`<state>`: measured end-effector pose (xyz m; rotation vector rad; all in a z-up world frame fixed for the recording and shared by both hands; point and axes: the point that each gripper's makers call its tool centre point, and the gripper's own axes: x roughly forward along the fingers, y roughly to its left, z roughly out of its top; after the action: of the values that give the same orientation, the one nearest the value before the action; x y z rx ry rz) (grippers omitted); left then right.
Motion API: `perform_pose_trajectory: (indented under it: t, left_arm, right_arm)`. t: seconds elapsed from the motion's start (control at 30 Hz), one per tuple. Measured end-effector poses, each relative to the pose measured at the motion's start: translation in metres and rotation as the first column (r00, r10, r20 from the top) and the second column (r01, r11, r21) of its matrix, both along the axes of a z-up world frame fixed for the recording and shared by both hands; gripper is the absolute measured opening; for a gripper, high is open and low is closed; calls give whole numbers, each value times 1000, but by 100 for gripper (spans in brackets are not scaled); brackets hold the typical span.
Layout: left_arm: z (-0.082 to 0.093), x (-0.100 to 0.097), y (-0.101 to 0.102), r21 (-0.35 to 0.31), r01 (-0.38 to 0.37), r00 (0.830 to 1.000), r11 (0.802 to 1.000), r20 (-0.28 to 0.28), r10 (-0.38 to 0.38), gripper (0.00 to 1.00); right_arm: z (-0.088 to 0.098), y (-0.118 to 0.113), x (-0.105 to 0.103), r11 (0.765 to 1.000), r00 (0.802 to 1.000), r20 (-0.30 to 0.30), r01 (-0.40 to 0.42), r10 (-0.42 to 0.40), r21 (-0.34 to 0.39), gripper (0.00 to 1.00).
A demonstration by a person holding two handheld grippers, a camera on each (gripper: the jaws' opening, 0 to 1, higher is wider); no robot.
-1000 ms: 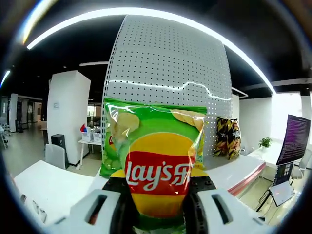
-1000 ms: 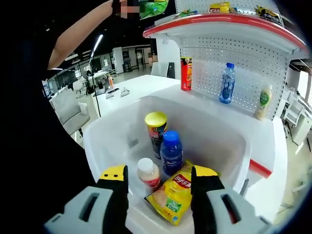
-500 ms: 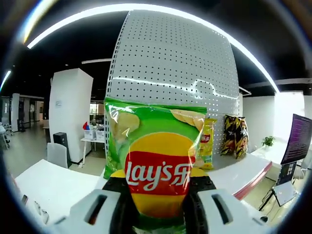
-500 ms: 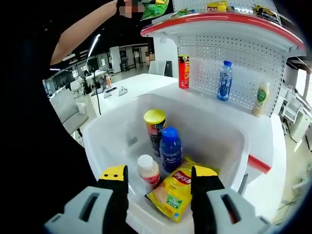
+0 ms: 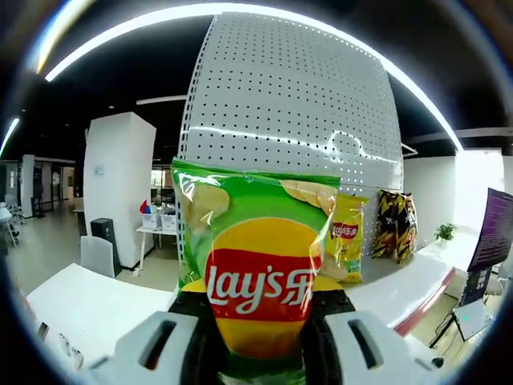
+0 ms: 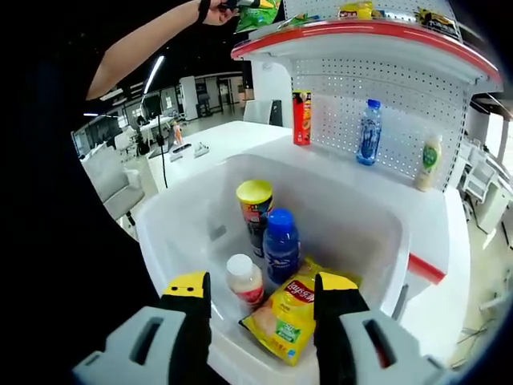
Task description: Place the items from the shopping basket onto the snack and drink counter
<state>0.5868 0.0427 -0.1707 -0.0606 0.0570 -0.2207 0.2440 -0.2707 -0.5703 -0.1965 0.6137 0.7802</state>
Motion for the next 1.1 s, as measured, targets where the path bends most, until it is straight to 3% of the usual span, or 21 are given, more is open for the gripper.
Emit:
perform_pose_trajectory:
  t: [0.27, 0.47, 0.6, 0.87, 1.1]
  left_arm:
    - [5, 9, 1, 4, -12, 1000, 1000, 5, 12, 36]
    - [0, 25, 9, -19, -38, 999, 999, -15, 37, 36]
    - [-1, 32, 9, 11, -44, 999, 999, 1, 44, 36]
    - [-7, 45, 17, -32, -57, 998, 998, 2, 58, 36]
    - [-9, 54, 19, -28, -57, 998, 998, 17, 58, 36]
  right_arm:
    - [-3, 1, -4, 1000, 1000, -3, 5, -5, 4, 50]
    - [-1, 3, -4, 1000, 1000, 3, 14, -14, 9, 50]
    - [-3, 3, -7, 1000, 1000, -2, 18, -18, 7, 50]
    - [-4, 0, -10, 999, 999, -7, 38, -38, 5, 50]
    - [-4, -1, -11, 999, 999, -7, 44, -44, 4, 50]
